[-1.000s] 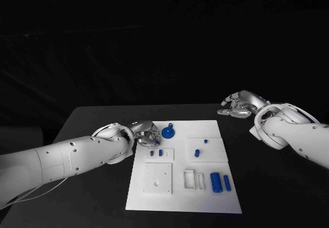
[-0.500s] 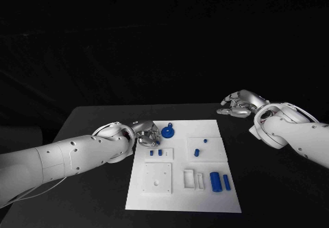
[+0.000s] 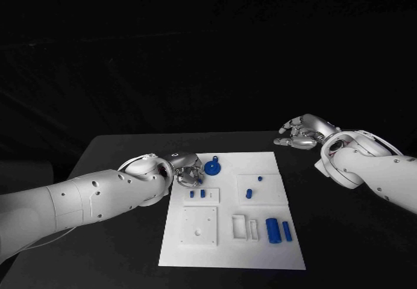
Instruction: Assemble the parts on the task board
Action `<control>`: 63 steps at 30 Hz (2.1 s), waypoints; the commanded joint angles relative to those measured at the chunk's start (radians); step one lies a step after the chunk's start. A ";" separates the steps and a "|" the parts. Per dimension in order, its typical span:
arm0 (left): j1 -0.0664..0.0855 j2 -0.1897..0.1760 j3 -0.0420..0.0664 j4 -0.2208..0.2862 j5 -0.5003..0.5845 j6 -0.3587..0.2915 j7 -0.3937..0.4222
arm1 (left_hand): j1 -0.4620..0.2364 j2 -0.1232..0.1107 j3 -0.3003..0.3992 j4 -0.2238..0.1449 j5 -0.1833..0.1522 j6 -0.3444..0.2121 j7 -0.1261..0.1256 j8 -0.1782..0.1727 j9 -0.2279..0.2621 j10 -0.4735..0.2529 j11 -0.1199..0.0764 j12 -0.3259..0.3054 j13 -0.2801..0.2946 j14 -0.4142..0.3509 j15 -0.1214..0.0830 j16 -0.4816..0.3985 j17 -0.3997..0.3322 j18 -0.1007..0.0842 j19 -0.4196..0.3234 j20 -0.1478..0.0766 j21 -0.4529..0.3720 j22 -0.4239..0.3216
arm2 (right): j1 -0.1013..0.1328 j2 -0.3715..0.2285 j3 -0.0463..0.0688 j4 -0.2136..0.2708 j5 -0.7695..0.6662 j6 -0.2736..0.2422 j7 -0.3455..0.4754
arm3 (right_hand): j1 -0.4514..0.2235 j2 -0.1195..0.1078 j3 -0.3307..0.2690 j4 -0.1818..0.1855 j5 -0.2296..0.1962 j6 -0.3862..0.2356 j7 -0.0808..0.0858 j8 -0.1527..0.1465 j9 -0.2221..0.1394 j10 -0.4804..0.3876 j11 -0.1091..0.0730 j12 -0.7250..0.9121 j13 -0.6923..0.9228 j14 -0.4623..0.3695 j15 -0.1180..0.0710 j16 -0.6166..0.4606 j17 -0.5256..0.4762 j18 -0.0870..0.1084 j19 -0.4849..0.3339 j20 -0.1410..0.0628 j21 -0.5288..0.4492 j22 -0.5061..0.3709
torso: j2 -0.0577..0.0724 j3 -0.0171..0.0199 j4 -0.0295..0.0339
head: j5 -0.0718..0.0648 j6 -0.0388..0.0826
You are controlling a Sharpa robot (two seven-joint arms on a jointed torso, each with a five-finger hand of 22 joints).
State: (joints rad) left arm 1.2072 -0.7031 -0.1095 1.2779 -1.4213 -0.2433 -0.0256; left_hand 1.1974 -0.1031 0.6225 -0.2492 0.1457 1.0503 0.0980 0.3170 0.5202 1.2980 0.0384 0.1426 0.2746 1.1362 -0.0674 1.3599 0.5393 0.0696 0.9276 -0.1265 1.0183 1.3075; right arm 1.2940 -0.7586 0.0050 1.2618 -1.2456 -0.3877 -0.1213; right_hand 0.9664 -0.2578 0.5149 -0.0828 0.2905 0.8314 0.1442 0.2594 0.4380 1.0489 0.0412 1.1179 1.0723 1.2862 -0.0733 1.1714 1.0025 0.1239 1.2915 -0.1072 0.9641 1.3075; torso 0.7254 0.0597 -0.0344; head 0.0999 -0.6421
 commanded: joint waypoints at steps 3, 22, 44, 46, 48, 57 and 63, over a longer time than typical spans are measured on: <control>-0.011 0.002 -0.009 0.005 -0.032 0.042 -0.005 | 0.005 0.004 0.002 0.000 0.000 0.003 0.000 0.003 0.000 0.008 0.002 -0.005 -0.001 0.003 -0.004 0.002 -0.001 0.032 0.001 -0.039 0.003 0.011 | 0.000 -0.001 0.001 0.002 -0.006 0.008 0.007 | 0.001 0.008 0.000 0.003 0.005 -0.001 0.009 0.005 -0.002 -0.006 -0.003 0.007 -0.001 0.009 0.001 -0.005 0.001 0.138 -0.001 -0.007 -0.005 0.012 | 0.000 0.0000 0.0001 | -0.001 0.001; -0.011 -0.005 -0.009 0.000 0.063 -0.024 0.019 | -0.005 -0.083 -0.008 0.020 -0.014 -0.144 0.035 -0.074 -0.034 -0.054 0.030 -0.060 -0.015 -0.017 0.023 -0.017 -0.015 0.035 -0.010 -0.020 -0.013 0.007 | 0.000 -0.005 0.000 -0.001 -0.004 0.009 0.012 | 0.001 0.006 0.000 0.003 0.006 -0.005 0.010 0.003 -0.003 -0.012 -0.001 0.000 -0.008 0.007 0.002 -0.008 0.001 0.138 -0.003 -0.006 -0.008 0.012 | 0.000 -0.0015 0.0007 | -0.001 0.003; -0.011 -0.034 -0.009 -0.045 0.113 -0.049 0.015 | 0.027 -0.091 0.001 0.027 -0.009 -0.171 0.043 -0.076 -0.039 -0.085 0.045 -0.073 -0.025 -0.018 0.037 -0.016 -0.018 0.051 -0.008 -0.003 -0.016 0.008 | -0.020 -0.021 0.000 0.029 0.006 0.117 0.083 | 0.087 0.041 0.069 -0.082 -0.061 -0.005 0.030 0.013 0.004 -0.104 0.026 -0.515 -0.425 -0.009 0.028 -0.057 -0.033 0.138 -0.027 0.011 -0.062 -0.002 | 0.000 -0.0026 -0.0008 | -0.008 0.015; -0.011 -0.042 -0.008 -0.052 0.180 -0.077 0.026 | 0.034 -0.087 0.004 0.025 -0.006 -0.169 0.045 -0.073 -0.039 -0.084 0.044 -0.073 -0.025 -0.018 0.037 -0.015 -0.018 0.051 -0.007 -0.003 -0.016 0.008 | -0.028 -0.023 -0.003 0.043 -0.029 0.130 0.094 | 0.110 0.045 0.108 -0.106 -0.087 0.001 0.042 0.018 0.005 -0.082 0.033 -0.603 -0.498 -0.007 0.030 -0.060 -0.040 0.137 -0.023 0.019 -0.068 -0.005 | 0.000 -0.0024 -0.0007 | -0.013 0.020; -0.010 -0.047 -0.008 -0.058 0.276 -0.100 0.042 | 0.038 -0.081 0.007 0.025 -0.003 -0.164 0.049 -0.069 -0.037 -0.080 0.044 -0.070 -0.024 -0.018 0.037 -0.016 -0.018 0.052 -0.007 -0.002 -0.016 0.009 | -0.034 -0.024 -0.004 0.053 -0.064 0.134 0.101 | 0.134 0.049 0.136 -0.128 -0.096 0.011 0.037 0.025 0.007 -0.076 0.034 -0.650 -0.535 -0.006 0.035 -0.061 -0.044 0.136 -0.022 0.022 -0.071 -0.006 | 0.000 -0.0032 -0.0013 | -0.017 0.022; 0.011 -0.069 -0.005 -0.051 0.922 -0.136 0.224 | -0.013 -0.063 0.008 0.052 -0.007 -0.140 0.056 -0.041 -0.028 -0.061 0.046 -0.064 -0.019 -0.110 0.045 -0.170 -0.092 0.018 -0.100 0.019 -0.116 -0.032 | -0.067 -0.004 -0.026 0.066 -0.284 0.129 0.115 | 0.167 0.044 0.225 -0.168 -0.169 0.073 0.018 0.063 0.021 0.022 0.035 -0.808 -0.672 -0.003 0.037 -0.058 -0.060 0.138 -0.011 0.046 -0.077 -0.001 | 0.000 -0.0016 0.0016 | -0.065 0.038; 0.024 -0.095 -0.002 -0.004 1.095 -0.087 0.326 | -0.051 -0.047 -0.004 0.052 -0.016 -0.144 0.054 -0.029 -0.024 -0.041 0.051 -0.056 -0.010 -0.201 0.076 -0.335 -0.158 -0.029 -0.200 0.042 -0.232 -0.081 | -0.090 0.009 -0.033 0.077 -0.396 0.134 0.101 | 0.160 0.032 0.220 -0.174 -0.178 0.084 0.013 0.067 0.023 0.051 0.036 -0.855 -0.707 -0.002 0.038 -0.055 -0.066 0.138 -0.008 0.050 -0.079 0.003 | 0.001 0.0000 0.0002 | -0.075 0.040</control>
State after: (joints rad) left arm 1.2277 -0.7952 -0.1136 1.2604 -0.5448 -0.3504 0.1871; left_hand 1.1541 -0.1490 0.6241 -0.1974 0.1342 0.9054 0.1603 0.2830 0.4960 1.2507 0.0873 0.0828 0.2635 0.9466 0.0031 1.0437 0.3887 0.0698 0.7386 -0.0818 0.7995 1.2317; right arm 1.2075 -0.7534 -0.0273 1.3353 -1.5189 -0.2760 -0.0274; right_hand 1.1254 -0.2161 0.7343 -0.2526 0.1162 0.9076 0.1560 0.3244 0.4599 1.0939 0.0784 0.2656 0.3670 1.2875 -0.0345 1.1125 0.9373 0.1415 1.2807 -0.0642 0.8901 1.3081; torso 0.7255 0.0590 -0.0337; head 0.0301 -0.6036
